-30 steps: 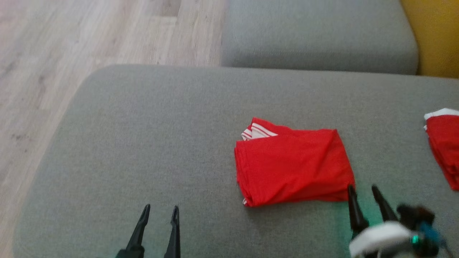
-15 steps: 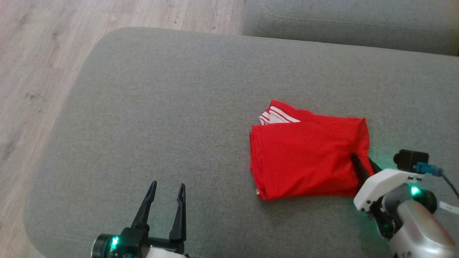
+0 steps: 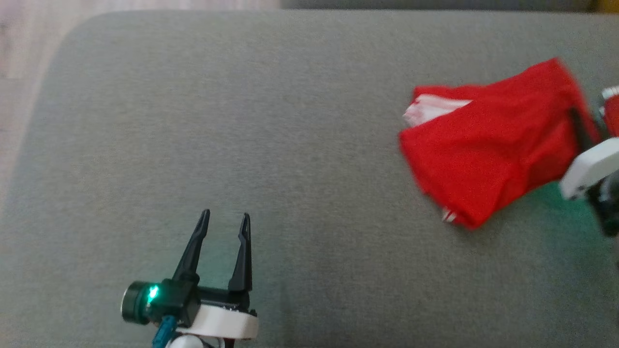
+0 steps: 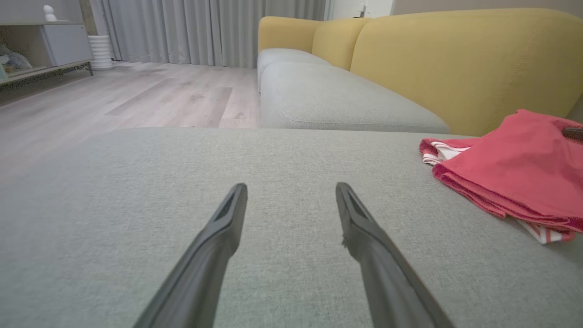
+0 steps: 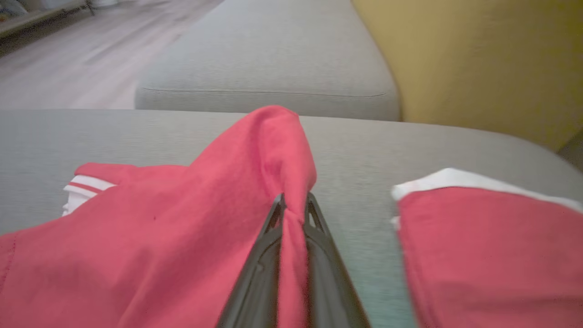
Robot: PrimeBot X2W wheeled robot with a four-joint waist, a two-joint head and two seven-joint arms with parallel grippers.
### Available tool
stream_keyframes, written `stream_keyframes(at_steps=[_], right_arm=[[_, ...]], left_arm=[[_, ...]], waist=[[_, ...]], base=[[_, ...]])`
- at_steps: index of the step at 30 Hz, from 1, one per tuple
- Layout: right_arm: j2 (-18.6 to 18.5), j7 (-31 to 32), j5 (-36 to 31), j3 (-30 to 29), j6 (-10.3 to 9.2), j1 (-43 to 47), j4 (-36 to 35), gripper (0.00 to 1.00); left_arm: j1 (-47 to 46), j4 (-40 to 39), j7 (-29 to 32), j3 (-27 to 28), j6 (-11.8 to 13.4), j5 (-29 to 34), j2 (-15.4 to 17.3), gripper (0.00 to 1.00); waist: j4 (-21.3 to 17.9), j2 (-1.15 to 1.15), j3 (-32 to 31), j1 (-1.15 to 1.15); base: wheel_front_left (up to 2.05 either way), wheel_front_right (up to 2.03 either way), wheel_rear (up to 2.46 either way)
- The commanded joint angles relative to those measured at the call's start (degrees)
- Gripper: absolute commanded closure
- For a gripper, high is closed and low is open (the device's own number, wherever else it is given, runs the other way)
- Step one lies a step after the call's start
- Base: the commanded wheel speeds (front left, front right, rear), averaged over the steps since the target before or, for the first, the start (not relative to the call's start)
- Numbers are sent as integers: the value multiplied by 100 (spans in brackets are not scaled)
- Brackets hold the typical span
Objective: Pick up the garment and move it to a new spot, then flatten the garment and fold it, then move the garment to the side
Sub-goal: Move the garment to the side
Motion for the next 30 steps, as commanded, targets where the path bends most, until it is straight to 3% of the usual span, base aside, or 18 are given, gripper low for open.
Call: stream_keyframes(at_steps=[1,2,6,11,12,13,15,18,20,26,30], right_arm=[[-277,-64,-75,48,37,-125,-89,100],[-568,-62,-119,-27,37,-244,-69,100],[-1122,-17,-245,-304,37,-353,-117,100],[-1654,-5,-508,-847,37,-392,-263,100],[-1707,-39,-616,-981,37,-404,-286,45],[-1730,-103,-770,-1110,37,-407,-320,0],[-1706,-177,-915,-1242,37,-397,-363,0],[-1456,-373,-1329,-1637,37,-241,-479,0],[-1107,-446,-1600,-1835,37,-19,-595,0],[369,-696,-2178,-2048,37,1104,-1171,0],[1294,-873,-2249,-1726,37,2088,-1516,0]], left_arm=[[-178,-186,-54,189,-15,70,-34,0],[-253,-186,-54,188,-29,104,-35,0],[-397,-176,-54,176,-58,158,-36,0],[-561,-179,-54,165,-87,189,-37,0],[-582,-173,-54,165,-94,191,-37,0],[-600,-168,-54,164,-101,196,-38,0],[-613,-174,-54,171,-94,196,-38,0],[-592,-175,-54,173,-37,141,-38,0],[-503,-286,-54,138,-137,-344,-38,0],[-51,-277,-54,102,-249,-743,-38,0],[223,-66,-54,167,8,-647,-39,0]], waist=[[-270,0,268,-1],[-384,0,391,-1],[-558,0,573,-1],[-698,0,687,-1],[-716,0,676,-1],[-728,0,649,-1],[-736,0,602,-1],[-717,0,372,-1],[-704,0,145,-1],[-623,0,-796,-1],[-488,0,-1358,-1]], base=[[0,0,0],[0,0,0],[0,0,0],[0,0,0],[0,0,0],[0,0,0],[0,0,0],[0,0,0],[0,0,0],[0,0,0],[0,0,0]])
